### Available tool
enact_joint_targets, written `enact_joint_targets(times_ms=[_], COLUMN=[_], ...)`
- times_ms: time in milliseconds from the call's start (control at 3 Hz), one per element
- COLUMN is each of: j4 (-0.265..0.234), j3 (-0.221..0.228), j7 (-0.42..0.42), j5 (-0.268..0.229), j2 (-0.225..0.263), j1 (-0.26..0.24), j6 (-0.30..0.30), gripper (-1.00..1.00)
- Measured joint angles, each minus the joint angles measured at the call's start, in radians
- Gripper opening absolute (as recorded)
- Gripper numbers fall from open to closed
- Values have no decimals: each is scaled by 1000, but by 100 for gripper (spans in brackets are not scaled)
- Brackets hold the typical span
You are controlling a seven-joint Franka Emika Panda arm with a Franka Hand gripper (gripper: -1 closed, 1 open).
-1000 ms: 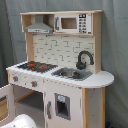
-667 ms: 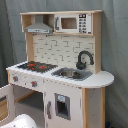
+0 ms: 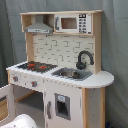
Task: Play with the kitchen
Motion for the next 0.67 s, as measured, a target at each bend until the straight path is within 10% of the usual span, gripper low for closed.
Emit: enact_joint_targets(times_ms=[667], j4=[-11], j3=[49], j7=[180], j5=[0], j2=[0], j1=[1], j6=[-97], gripper=[100])
